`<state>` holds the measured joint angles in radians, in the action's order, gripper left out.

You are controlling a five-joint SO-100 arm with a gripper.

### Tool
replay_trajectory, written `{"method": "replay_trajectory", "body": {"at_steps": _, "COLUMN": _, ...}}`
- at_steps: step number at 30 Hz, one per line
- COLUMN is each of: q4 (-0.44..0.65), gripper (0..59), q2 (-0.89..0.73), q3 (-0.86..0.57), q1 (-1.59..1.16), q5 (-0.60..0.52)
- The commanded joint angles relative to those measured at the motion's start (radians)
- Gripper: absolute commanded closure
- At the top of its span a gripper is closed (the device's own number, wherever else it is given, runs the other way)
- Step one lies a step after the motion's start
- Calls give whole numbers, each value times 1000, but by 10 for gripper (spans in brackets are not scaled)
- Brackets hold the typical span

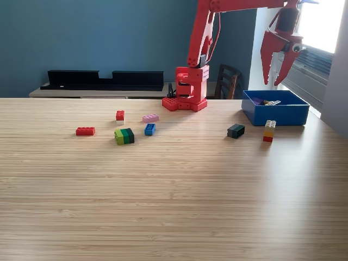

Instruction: Grasp a lego block and put it in the bin.

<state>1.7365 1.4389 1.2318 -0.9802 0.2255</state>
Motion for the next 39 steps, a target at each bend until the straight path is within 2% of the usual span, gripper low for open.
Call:
{"method": "replay_trajectory", "body": {"at_steps": 1, "q4": 41, "gripper": 568, "q2": 106, "q3": -52, "q1": 318, "q5": -12}}
{"method": "replay_trajectory", "body": {"at_steps": 7, "q4": 40, "gripper": 569, "q2": 106, "q3": -98, "q1": 607, "q5": 9}}
{"method": "replay_trajectory", "body": {"at_steps": 15, "q4": 40, "gripper": 569, "q2": 106, "q3": -107, "q1": 776, "q5": 17}}
{"method": "replay_trajectory", "body": {"at_steps": 28, "q4": 38, "gripper": 568, "q2": 106, "q3": -126, "q1": 854, "q5": 32}}
{"method": "replay_trajectory", "body": {"at_steps": 39, "q4": 34, "gripper": 566, "q2": 97, "q3": -173, "q1": 867, "q5": -3}}
